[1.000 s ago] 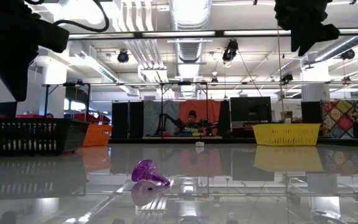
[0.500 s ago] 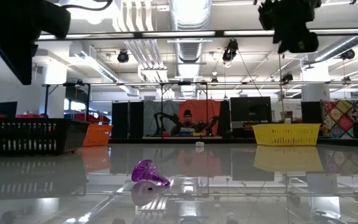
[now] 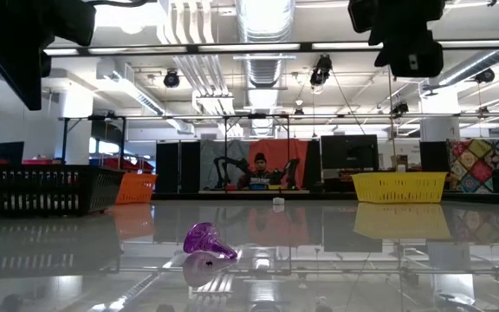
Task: Sort Halloween decoration
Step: Put the purple witch hat toy into the yellow bin
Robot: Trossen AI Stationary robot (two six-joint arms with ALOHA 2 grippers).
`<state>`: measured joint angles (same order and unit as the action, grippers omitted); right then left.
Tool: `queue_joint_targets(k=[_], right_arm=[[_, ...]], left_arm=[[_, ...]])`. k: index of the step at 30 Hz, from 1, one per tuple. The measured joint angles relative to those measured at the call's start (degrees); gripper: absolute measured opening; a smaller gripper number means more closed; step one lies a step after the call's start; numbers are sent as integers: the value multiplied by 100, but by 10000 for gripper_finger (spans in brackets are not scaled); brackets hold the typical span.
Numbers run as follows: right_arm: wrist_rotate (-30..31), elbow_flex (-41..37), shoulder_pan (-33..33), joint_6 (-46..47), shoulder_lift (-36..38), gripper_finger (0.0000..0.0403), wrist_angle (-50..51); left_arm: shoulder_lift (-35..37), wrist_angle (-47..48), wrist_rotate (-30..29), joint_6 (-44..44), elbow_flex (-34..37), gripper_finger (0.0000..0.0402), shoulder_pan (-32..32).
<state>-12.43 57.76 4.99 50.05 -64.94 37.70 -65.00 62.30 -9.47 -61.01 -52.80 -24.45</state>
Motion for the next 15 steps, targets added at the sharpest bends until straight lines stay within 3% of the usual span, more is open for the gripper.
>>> queue_joint_targets(k=[7,15], right_arm=[[73,473,749,92,-1096,121,-373],[642,1360,1313,103,-2444,121,-379]], left_arm=[[-19,-43,4,4,0,87,0],[-10,-55,167,-7,0,87,0]])
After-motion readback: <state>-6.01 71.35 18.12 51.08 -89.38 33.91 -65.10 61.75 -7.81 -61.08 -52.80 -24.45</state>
